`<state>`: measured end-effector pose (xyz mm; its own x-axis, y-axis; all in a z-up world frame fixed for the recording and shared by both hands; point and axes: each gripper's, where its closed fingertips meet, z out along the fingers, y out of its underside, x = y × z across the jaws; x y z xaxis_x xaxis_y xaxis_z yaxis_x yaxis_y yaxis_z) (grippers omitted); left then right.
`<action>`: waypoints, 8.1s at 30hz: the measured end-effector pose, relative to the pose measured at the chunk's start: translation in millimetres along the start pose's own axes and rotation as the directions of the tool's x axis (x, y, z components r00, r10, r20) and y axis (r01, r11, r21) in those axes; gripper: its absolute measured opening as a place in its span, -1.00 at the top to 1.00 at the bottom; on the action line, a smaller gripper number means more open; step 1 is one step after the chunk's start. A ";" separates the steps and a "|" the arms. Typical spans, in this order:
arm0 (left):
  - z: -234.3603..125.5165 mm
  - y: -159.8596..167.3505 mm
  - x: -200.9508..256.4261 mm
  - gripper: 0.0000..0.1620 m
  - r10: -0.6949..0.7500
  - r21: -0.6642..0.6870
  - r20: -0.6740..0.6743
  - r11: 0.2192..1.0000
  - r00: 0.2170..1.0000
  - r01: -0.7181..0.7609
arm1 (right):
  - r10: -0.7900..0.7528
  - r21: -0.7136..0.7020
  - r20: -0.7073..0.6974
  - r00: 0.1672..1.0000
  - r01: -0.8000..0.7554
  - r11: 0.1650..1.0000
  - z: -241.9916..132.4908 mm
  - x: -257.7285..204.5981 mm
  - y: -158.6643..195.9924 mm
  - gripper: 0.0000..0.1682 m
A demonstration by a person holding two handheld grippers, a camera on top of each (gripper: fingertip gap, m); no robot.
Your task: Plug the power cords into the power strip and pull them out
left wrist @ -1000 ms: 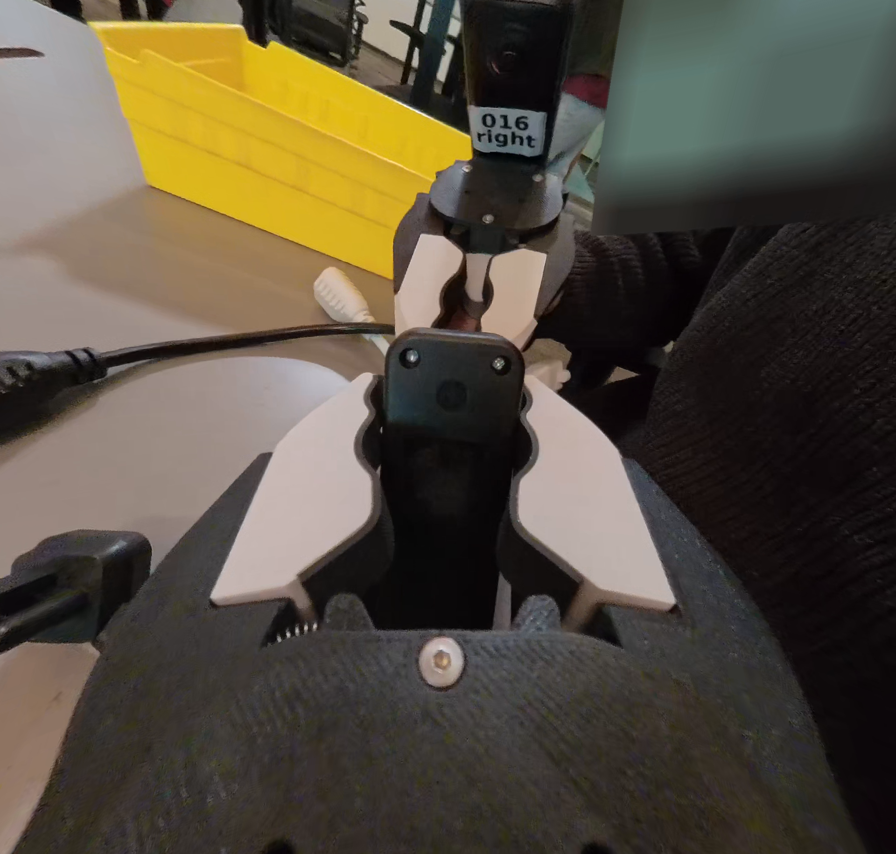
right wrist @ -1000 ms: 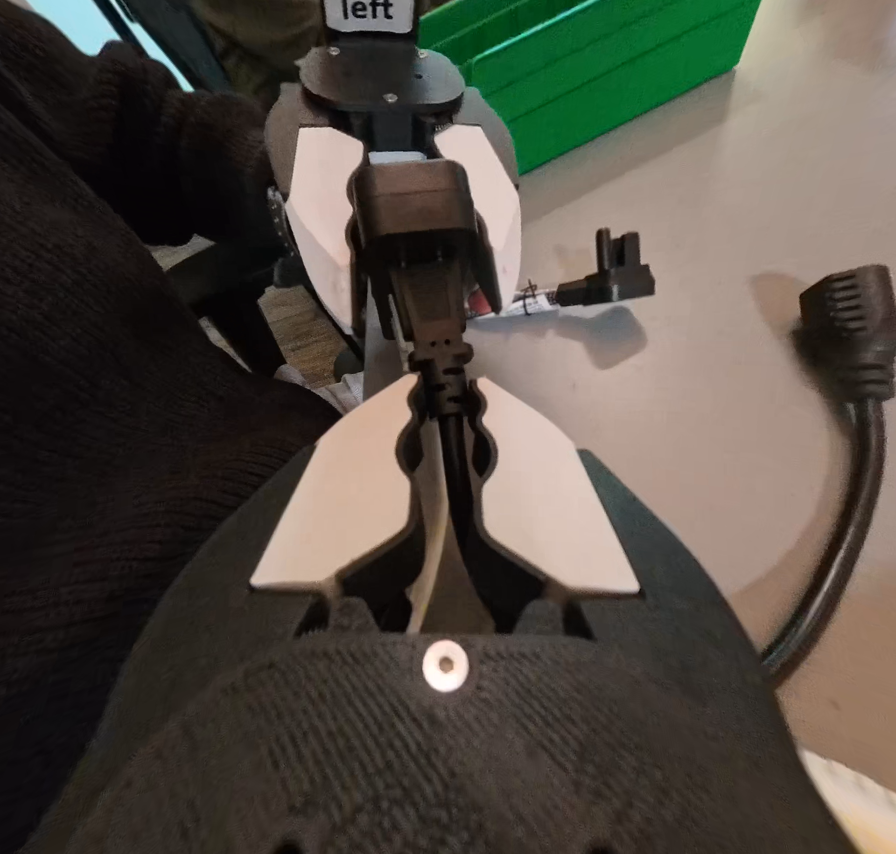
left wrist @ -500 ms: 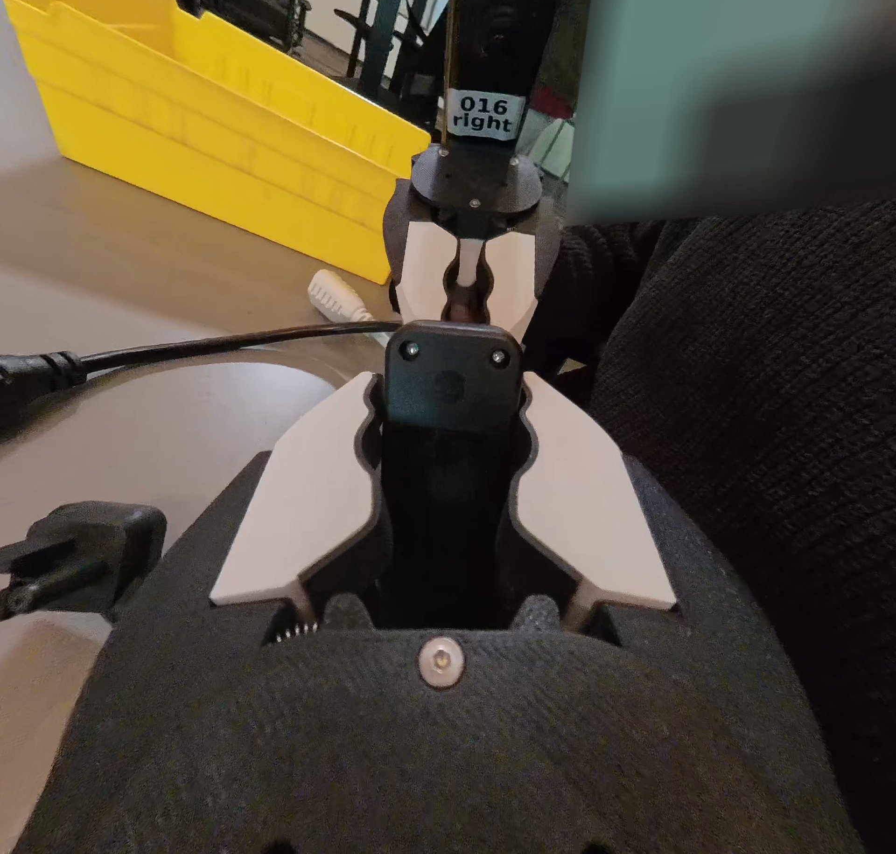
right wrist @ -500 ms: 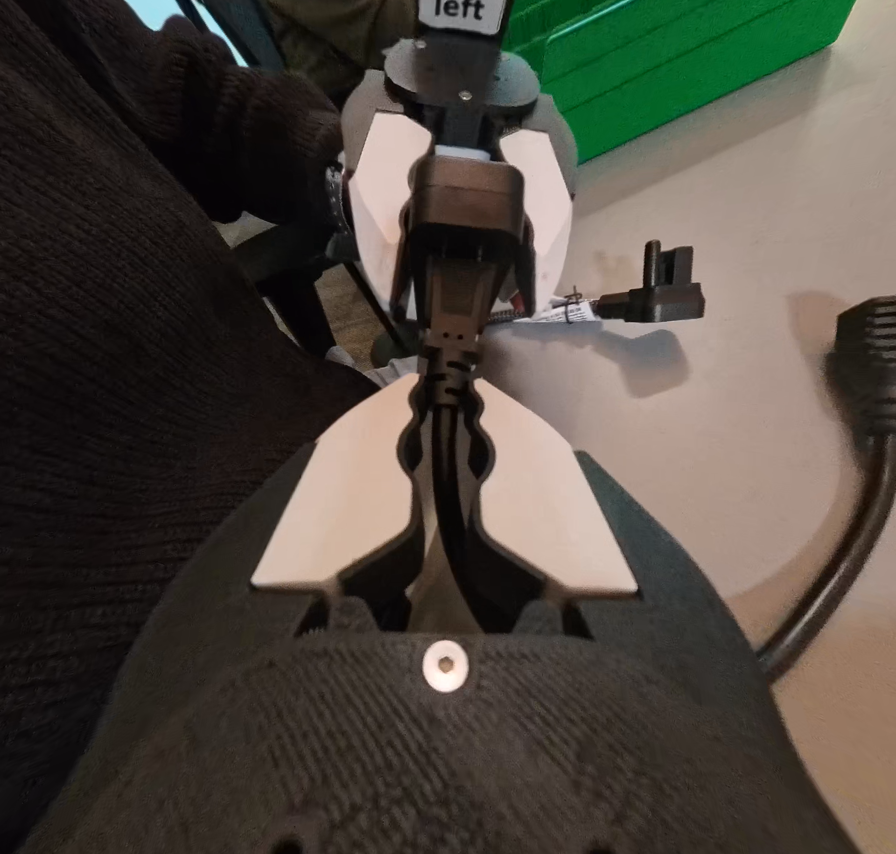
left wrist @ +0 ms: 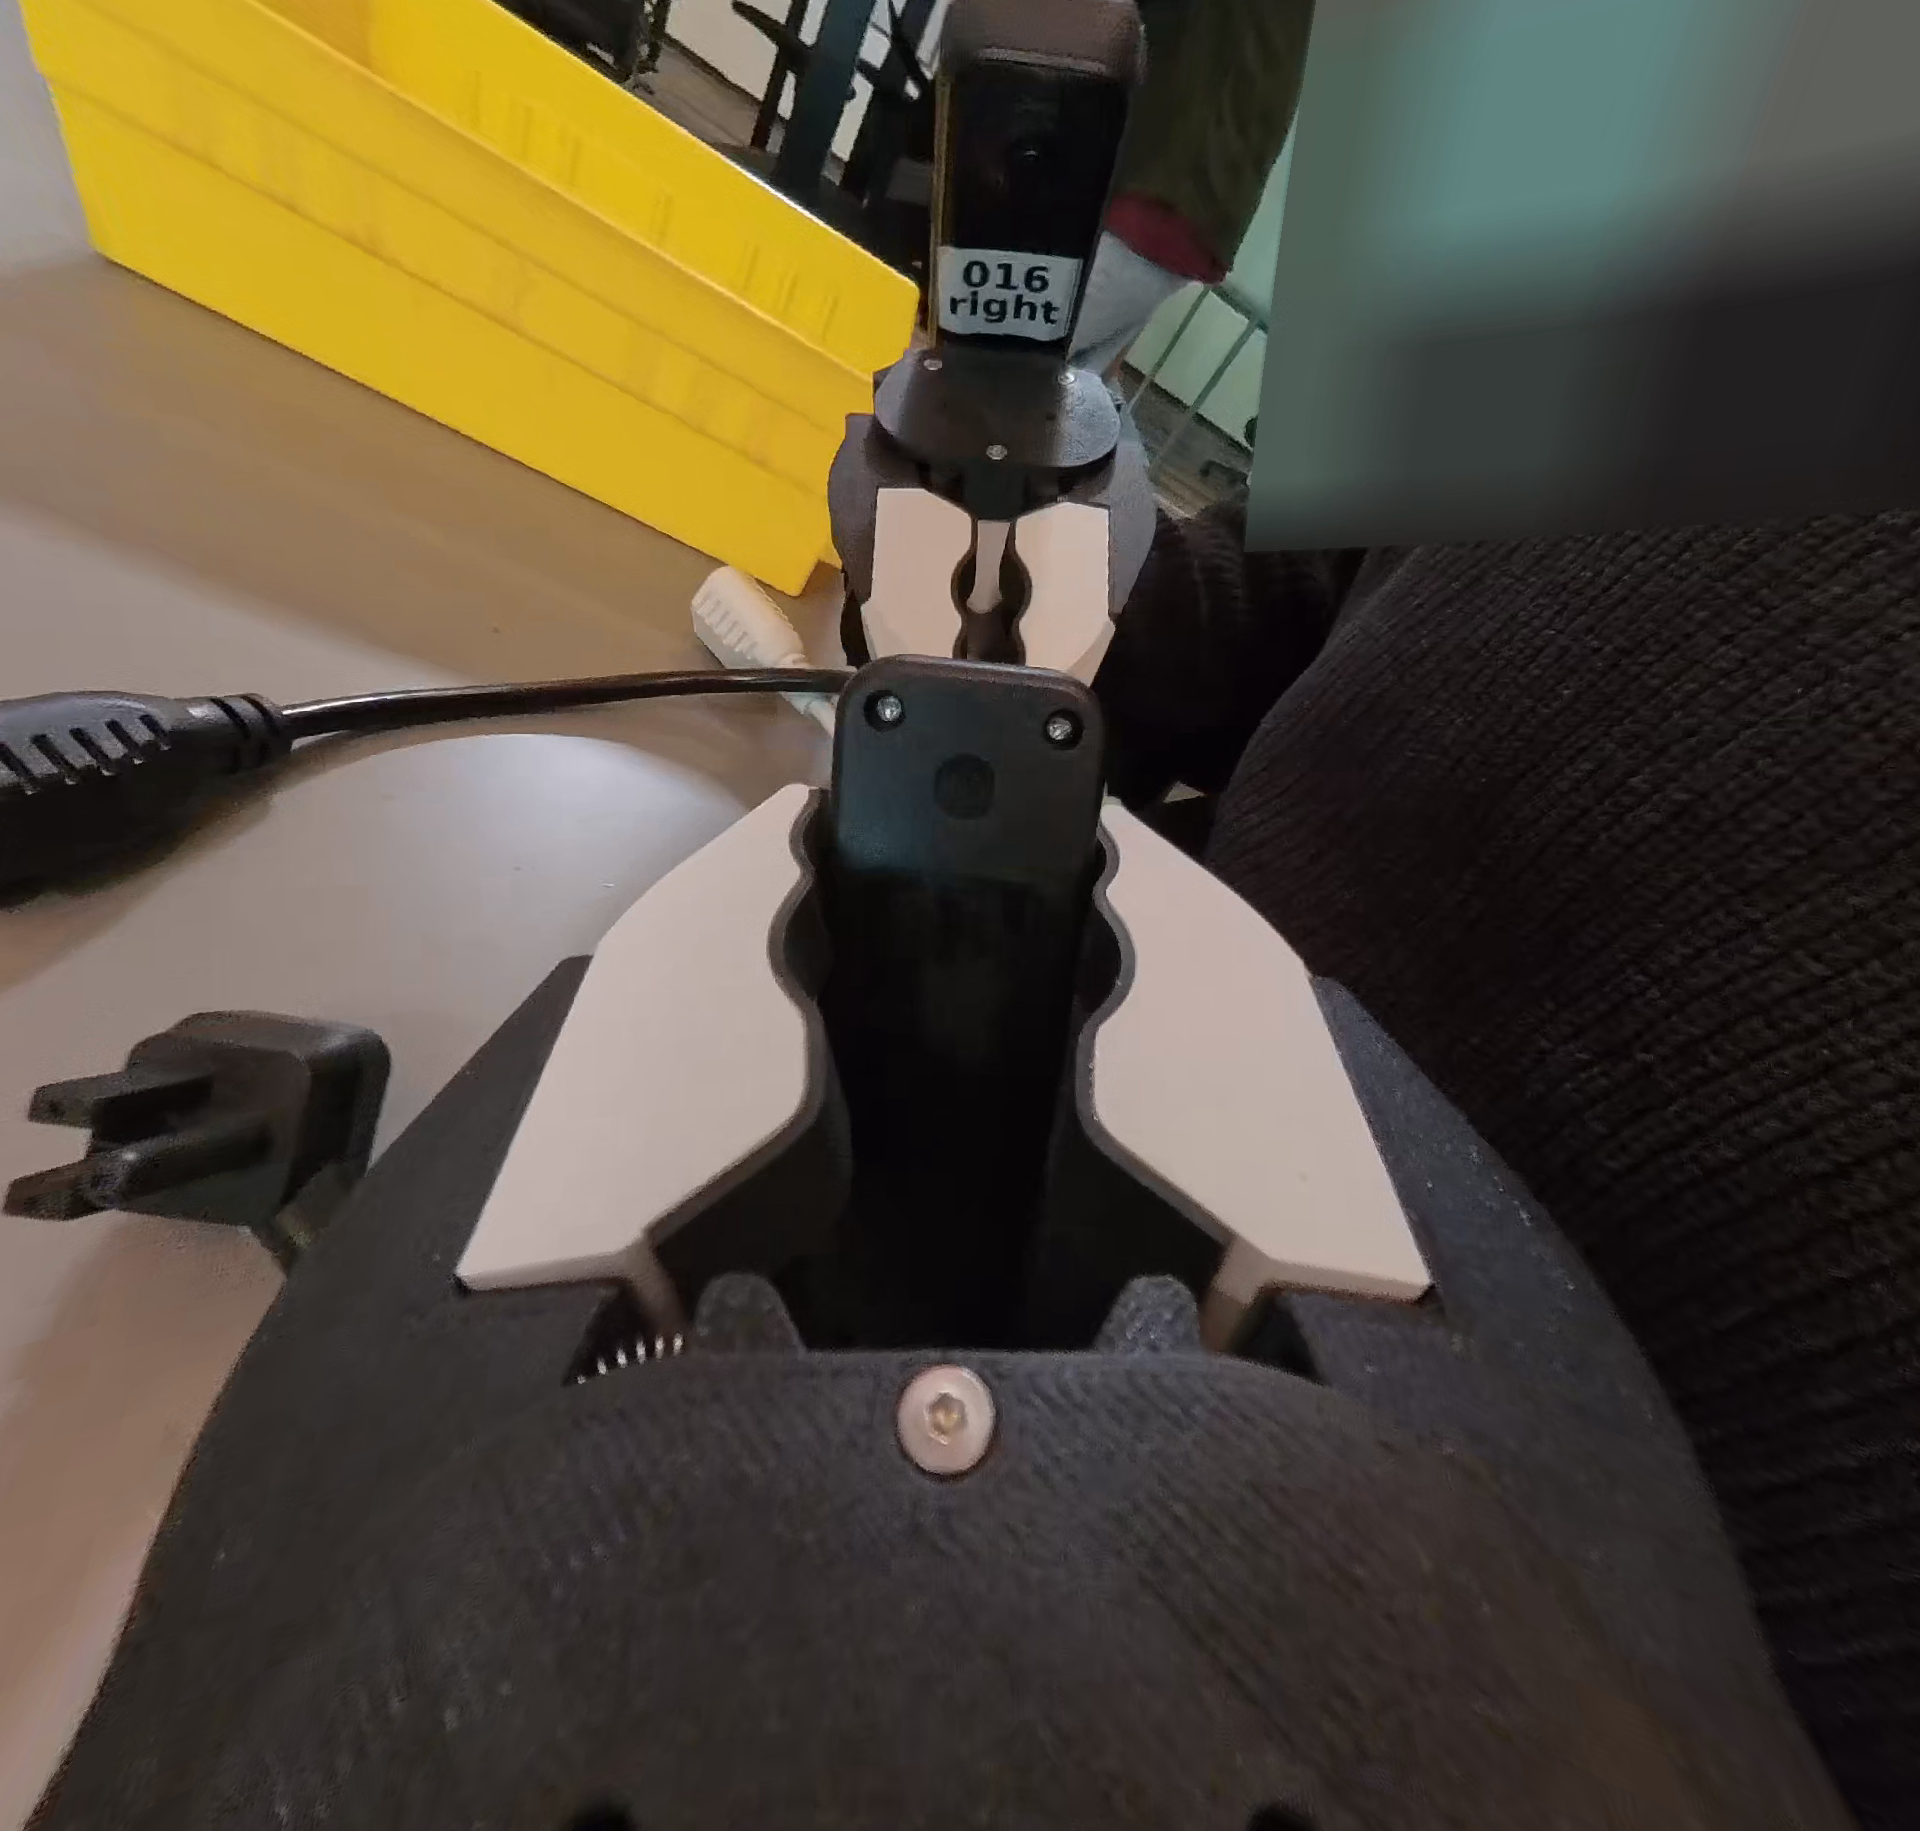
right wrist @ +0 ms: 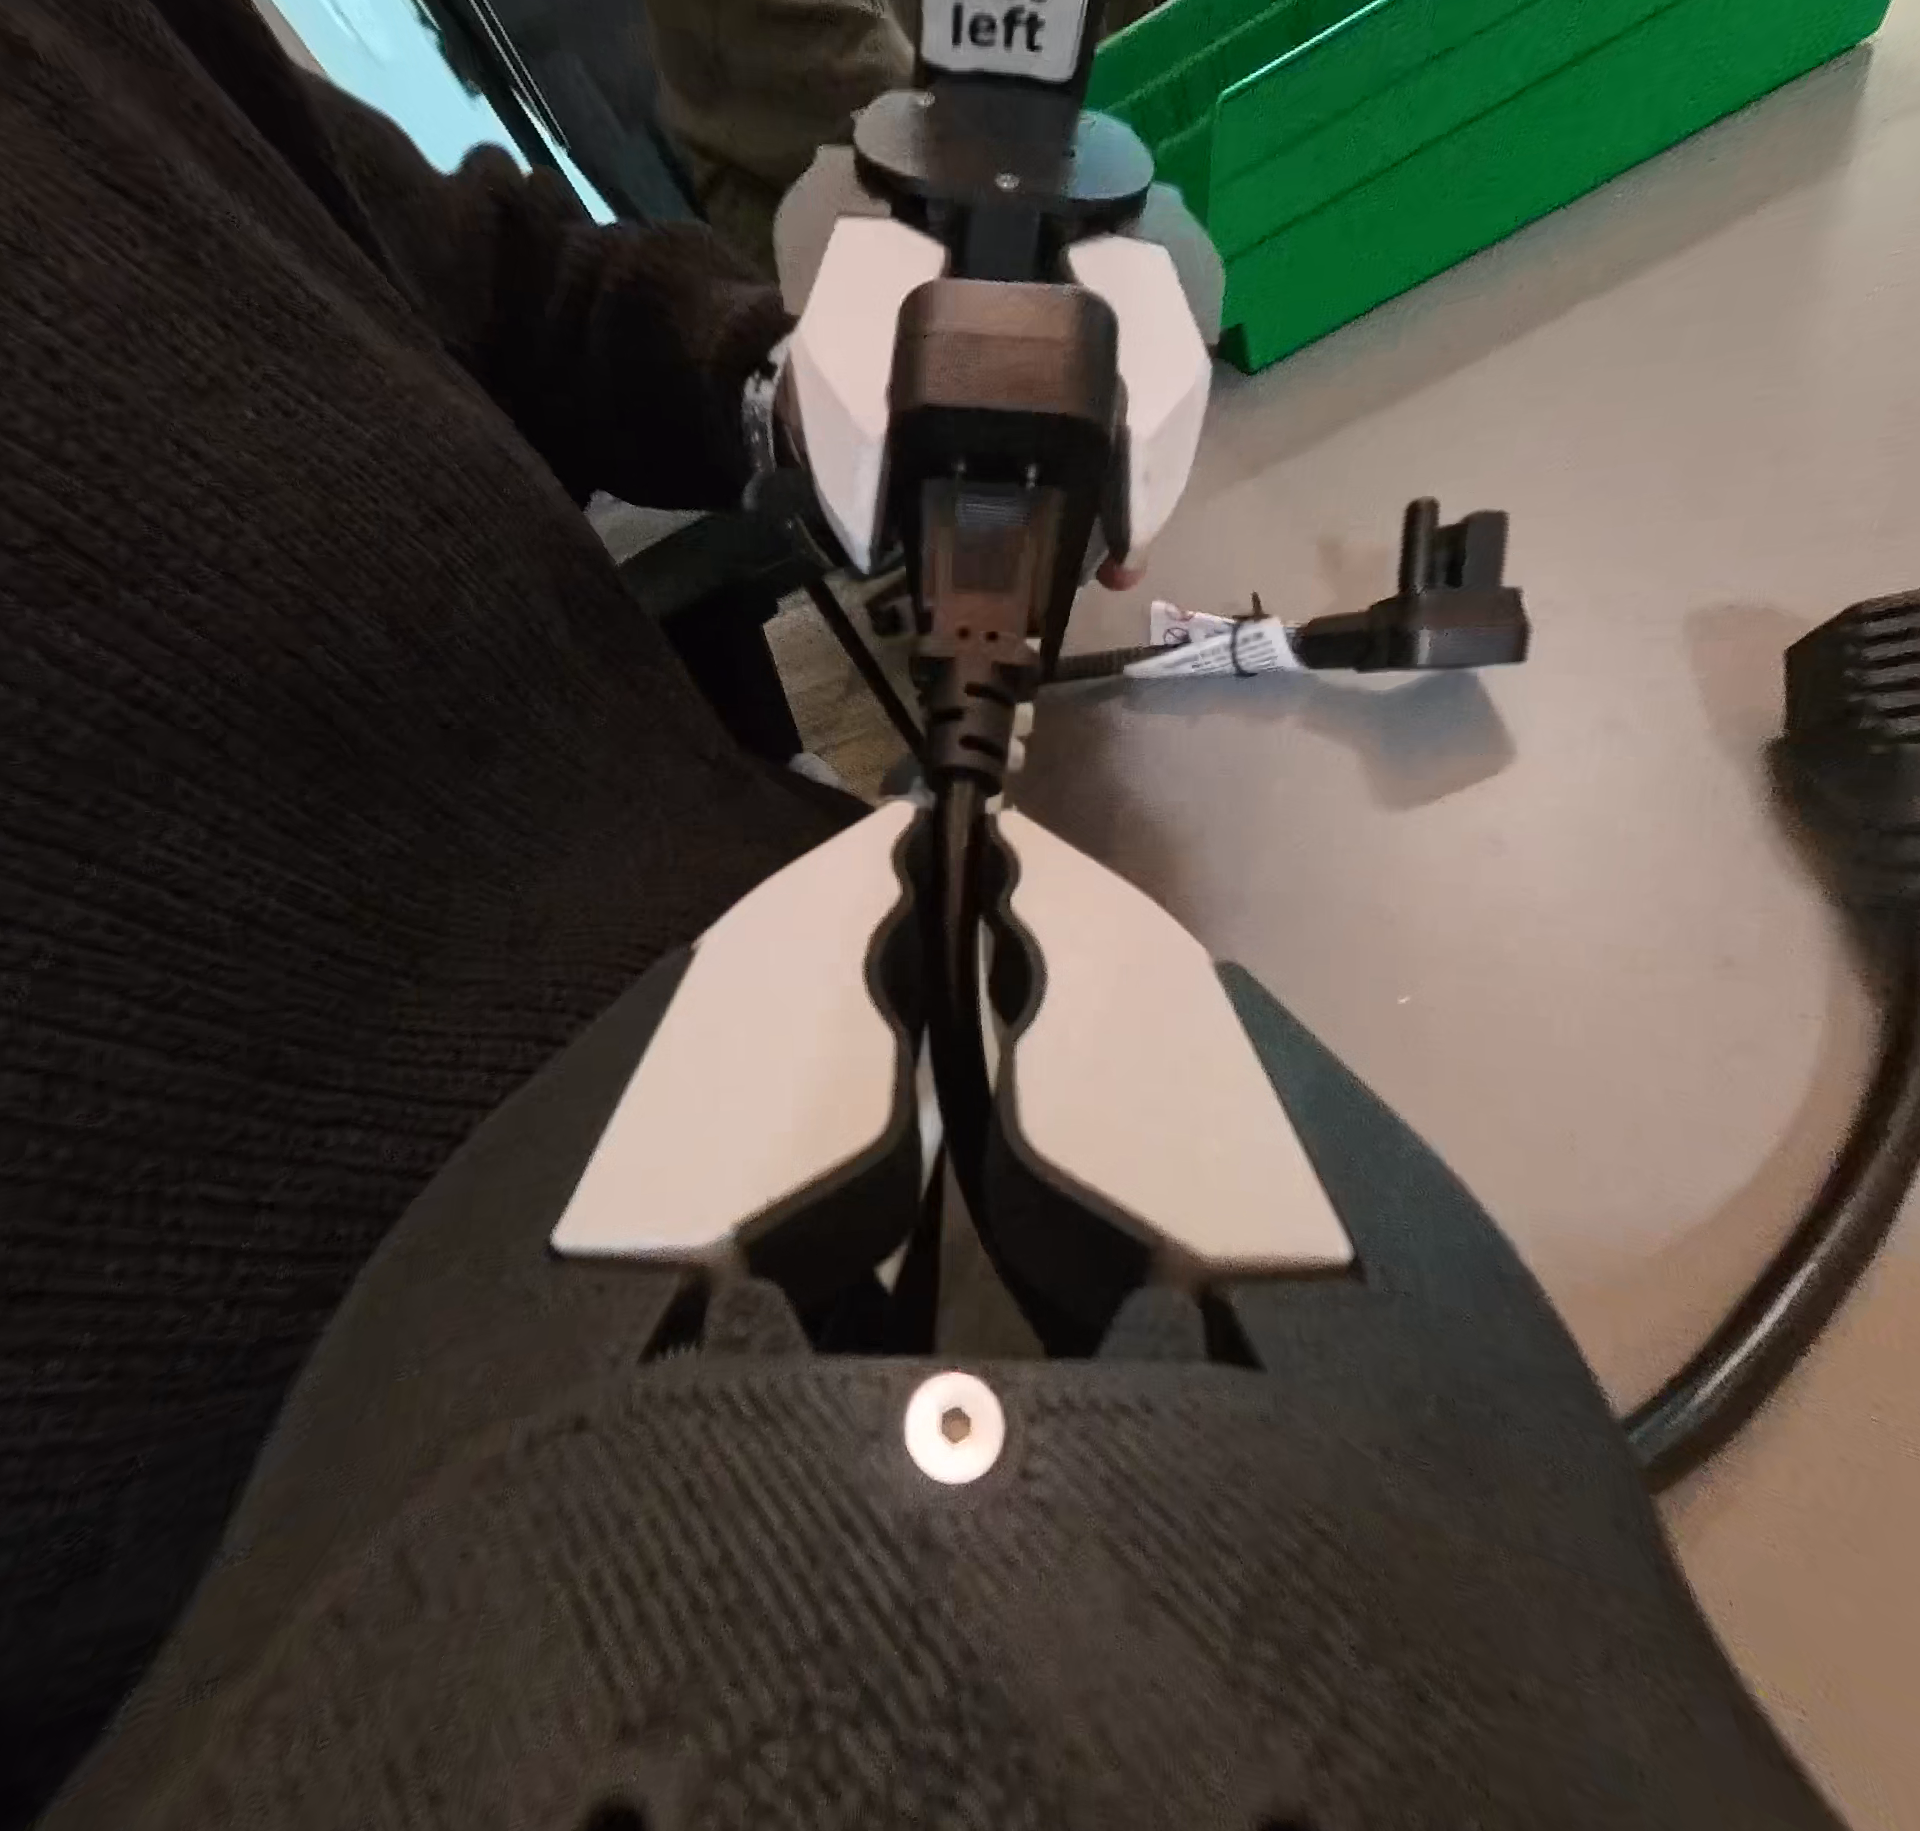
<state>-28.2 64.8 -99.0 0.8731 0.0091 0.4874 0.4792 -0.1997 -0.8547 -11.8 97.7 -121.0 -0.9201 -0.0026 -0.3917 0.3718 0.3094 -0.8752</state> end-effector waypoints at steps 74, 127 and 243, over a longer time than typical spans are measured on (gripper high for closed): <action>-48.5 -55.0 -23.3 -0.14 0.393 -0.047 0.781 0.812 0.486 -0.581 | 0.458 0.376 -0.029 0.888 -0.415 0.828 -1.7 7.4 -55.8 0.89; -20.7 -22.9 -48.4 0.68 0.645 -0.312 0.616 0.727 0.452 -0.611 | 0.027 0.111 -0.427 0.904 0.023 0.994 15.2 38.5 -21.7 0.48; -4.9 -5.7 -30.1 0.35 0.155 0.076 0.324 0.979 0.933 -0.189 | -0.023 0.449 -0.463 0.886 0.257 0.855 -46.1 25.5 -68.3 0.49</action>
<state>-57.7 60.9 -107.9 0.9181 0.2953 0.2645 0.3109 -0.1226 -0.9425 -66.4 120.3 -58.1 -0.8811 0.4308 -0.1953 0.1367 -0.1634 -0.9771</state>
